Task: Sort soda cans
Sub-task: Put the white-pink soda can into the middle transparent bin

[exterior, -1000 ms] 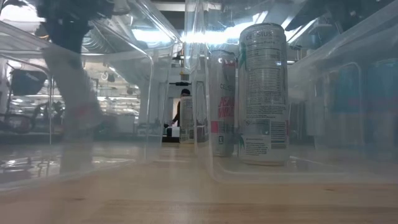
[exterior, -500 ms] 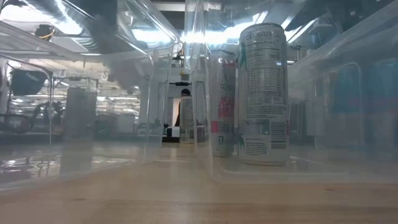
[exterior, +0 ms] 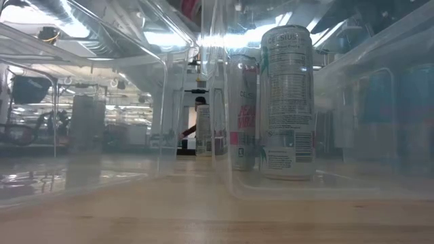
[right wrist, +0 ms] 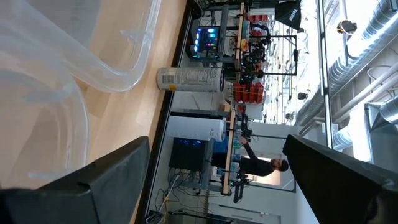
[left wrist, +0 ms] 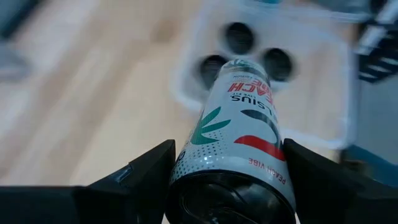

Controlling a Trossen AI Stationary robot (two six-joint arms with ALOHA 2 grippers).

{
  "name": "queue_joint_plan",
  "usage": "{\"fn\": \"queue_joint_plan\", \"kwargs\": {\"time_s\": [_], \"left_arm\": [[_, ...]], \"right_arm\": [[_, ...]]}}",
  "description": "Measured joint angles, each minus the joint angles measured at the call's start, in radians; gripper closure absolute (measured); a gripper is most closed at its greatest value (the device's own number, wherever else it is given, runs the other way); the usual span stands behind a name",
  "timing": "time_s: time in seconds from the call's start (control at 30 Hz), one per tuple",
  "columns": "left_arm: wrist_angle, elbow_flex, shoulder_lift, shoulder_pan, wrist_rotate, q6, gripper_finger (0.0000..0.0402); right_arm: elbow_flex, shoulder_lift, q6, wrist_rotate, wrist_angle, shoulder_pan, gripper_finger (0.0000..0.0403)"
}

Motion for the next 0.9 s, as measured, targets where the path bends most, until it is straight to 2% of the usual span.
{"fn": "queue_joint_plan", "kwargs": {"time_s": [0.13,0.4,0.6,0.9], "left_arm": [[0.057,0.004,0.047,-0.022,0.064,0.021,0.0148],[0.051,0.119,0.187,-0.042,0.097,0.088,0.0148],[-0.068,0.208,0.292,-0.039,0.099,0.115,0.0148],[-0.059,0.215,0.328,-0.014,0.133,0.185,0.0148]], "right_arm": [[0.000,0.000,0.003,-0.005,0.000,0.000,0.0031],[0.000,0.000,0.005,-0.009,0.000,0.000,0.0031],[0.000,0.000,0.007,-0.010,0.000,0.000,0.0031],[0.000,0.000,0.007,-0.010,0.014,0.000,0.0031]]}}
